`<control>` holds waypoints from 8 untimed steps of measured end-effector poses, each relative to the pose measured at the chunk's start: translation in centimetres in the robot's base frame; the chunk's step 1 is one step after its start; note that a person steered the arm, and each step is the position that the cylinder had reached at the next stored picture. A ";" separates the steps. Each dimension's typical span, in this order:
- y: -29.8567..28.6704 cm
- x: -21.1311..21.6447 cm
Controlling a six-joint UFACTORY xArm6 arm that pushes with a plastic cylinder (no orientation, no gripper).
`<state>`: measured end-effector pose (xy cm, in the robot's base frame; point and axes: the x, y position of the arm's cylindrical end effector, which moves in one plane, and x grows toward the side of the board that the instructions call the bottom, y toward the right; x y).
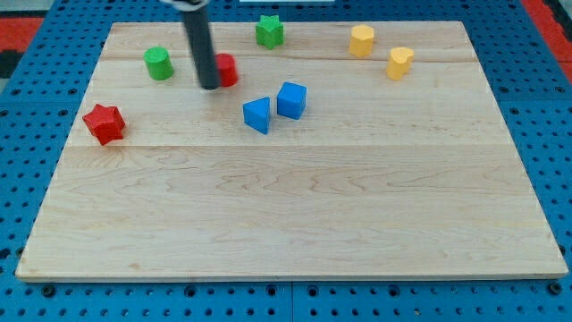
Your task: Move the red circle vertical to the blue cube
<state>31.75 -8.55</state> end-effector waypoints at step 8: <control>4.4 -5.1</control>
